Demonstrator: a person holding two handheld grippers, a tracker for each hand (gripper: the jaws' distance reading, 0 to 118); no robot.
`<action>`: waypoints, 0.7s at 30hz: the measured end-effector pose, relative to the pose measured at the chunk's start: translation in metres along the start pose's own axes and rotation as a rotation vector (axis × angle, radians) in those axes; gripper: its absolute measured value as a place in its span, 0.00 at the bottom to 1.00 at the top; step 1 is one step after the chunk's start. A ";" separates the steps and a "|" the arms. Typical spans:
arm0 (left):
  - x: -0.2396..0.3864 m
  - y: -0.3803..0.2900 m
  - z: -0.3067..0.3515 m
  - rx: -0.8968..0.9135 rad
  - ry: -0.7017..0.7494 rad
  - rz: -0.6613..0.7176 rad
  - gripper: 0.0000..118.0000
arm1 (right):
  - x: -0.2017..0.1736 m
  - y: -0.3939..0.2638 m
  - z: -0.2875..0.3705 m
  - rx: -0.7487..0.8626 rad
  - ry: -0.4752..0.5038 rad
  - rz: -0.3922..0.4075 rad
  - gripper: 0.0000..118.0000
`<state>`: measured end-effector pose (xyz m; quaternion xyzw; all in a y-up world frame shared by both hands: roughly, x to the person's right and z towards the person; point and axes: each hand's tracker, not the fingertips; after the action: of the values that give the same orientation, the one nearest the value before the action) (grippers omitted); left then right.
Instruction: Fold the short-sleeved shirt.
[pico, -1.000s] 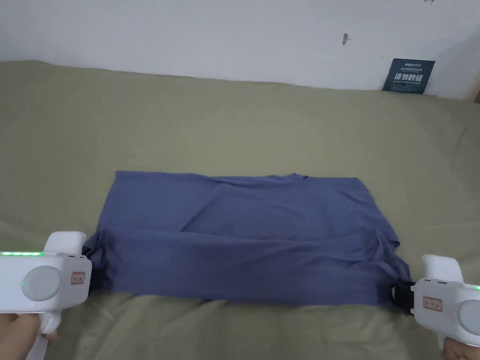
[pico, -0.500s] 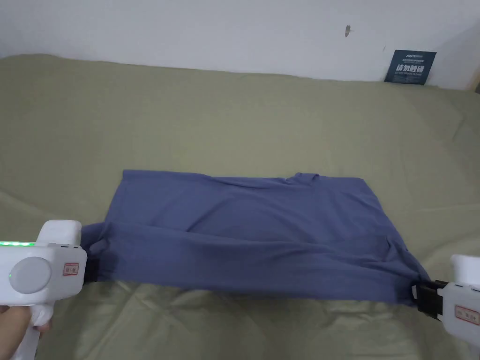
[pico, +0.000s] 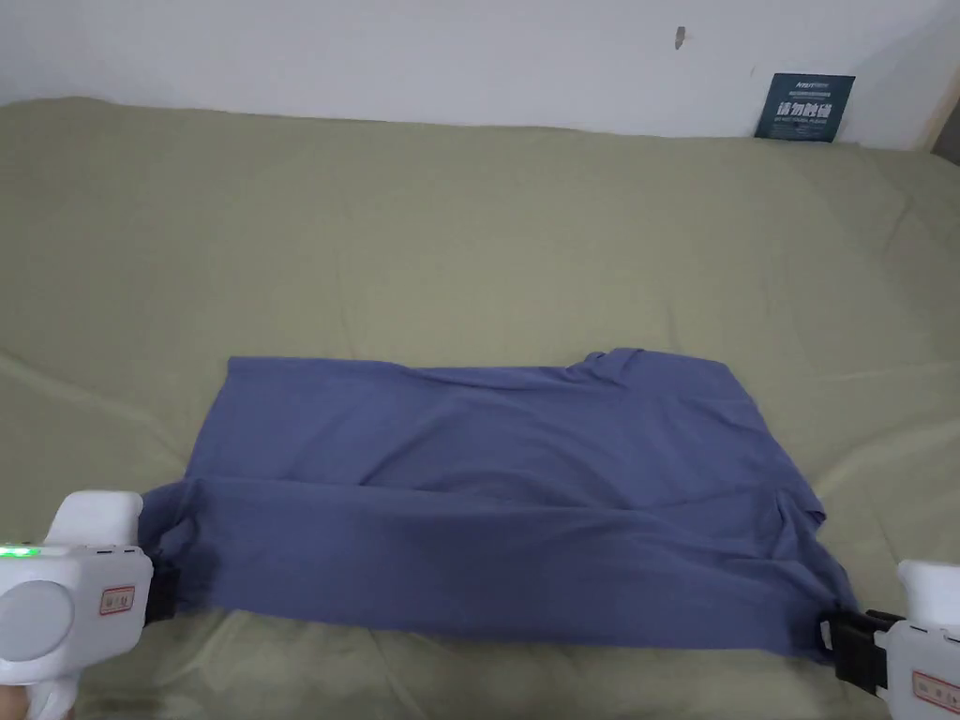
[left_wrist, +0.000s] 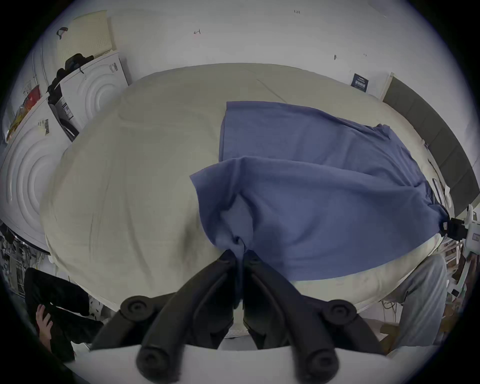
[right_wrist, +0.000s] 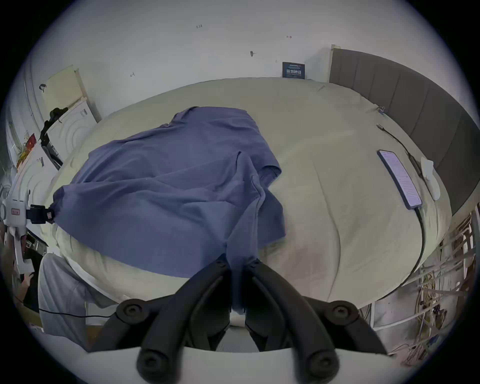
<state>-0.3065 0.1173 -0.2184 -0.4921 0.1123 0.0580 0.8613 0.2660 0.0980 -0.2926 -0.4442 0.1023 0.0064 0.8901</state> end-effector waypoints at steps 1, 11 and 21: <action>-0.002 0.001 -0.001 0.003 -0.008 0.009 0.04 | 0.001 0.001 0.000 0.006 -0.001 0.001 0.11; 0.004 0.049 0.008 0.109 -0.040 0.078 0.78 | 0.008 0.069 0.006 0.111 -0.067 0.029 0.93; 0.033 0.177 -0.082 0.124 0.005 0.026 0.01 | -0.021 0.169 -0.070 0.158 -0.079 0.030 0.00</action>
<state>-0.3227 0.1368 -0.4142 -0.4364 0.1243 0.0610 0.8891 0.2158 0.1462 -0.4632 -0.3704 0.0739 0.0293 0.9255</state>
